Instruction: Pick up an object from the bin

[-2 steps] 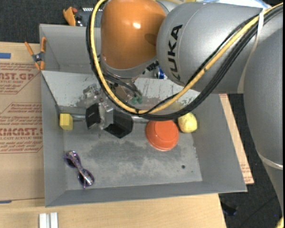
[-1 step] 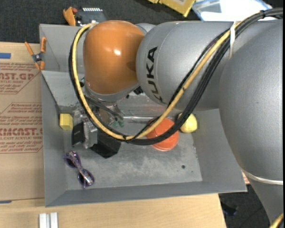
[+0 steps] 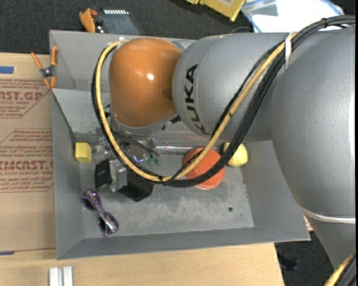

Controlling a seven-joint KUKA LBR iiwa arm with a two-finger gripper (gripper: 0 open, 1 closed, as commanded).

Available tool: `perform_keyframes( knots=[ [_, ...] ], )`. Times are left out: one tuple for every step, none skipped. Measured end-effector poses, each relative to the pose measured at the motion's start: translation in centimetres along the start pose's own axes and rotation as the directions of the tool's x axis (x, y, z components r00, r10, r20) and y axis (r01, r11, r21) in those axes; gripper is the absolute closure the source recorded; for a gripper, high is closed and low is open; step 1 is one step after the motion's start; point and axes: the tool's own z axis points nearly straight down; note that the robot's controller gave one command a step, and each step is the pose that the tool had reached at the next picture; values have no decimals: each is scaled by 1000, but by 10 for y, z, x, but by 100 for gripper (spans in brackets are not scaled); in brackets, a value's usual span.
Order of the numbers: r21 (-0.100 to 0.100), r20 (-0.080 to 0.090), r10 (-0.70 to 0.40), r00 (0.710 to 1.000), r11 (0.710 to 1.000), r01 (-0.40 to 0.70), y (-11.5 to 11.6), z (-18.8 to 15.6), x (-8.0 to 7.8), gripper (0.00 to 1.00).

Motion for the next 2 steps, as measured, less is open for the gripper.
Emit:
perform_keyframes(
  knots=[
    [-6, 2, -95, 995, 995, 95, -41, 56, -2, 100],
    [-4, -7, -120, 993, 993, 120, -58, 82, 1, 100]
  ],
)
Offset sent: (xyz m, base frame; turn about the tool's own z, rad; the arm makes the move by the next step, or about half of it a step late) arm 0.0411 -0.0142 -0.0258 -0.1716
